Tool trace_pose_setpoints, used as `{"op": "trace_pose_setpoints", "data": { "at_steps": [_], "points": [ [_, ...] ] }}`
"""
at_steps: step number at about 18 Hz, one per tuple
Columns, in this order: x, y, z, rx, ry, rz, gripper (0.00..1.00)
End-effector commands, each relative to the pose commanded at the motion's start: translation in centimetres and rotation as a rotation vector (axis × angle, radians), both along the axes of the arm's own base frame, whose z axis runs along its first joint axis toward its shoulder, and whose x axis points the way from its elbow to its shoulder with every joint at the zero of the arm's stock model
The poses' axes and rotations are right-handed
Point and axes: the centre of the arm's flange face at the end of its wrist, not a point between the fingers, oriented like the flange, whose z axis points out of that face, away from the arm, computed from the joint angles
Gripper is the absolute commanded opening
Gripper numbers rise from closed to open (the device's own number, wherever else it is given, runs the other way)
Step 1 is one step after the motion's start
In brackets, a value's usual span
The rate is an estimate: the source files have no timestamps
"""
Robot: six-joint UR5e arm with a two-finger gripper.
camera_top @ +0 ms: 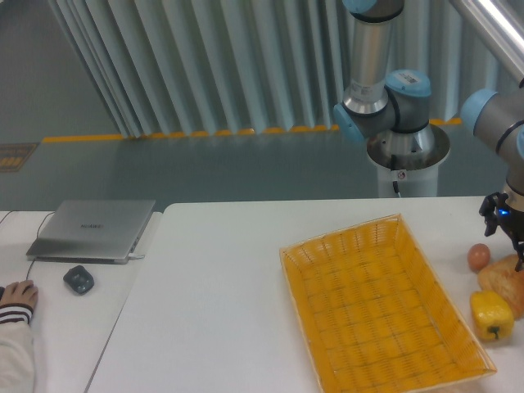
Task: Place the triangular bread in the basket
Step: 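Lower the open gripper down over the triangular bread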
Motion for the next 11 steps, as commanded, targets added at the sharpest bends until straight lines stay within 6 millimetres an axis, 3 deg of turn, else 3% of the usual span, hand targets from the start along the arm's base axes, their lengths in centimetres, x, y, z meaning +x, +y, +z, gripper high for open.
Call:
{"op": "trace_pose_setpoints", "data": {
  "at_steps": [11],
  "points": [
    [-0.63,0.27,-0.85,0.009,0.009,-0.009,1.00]
  ]
}}
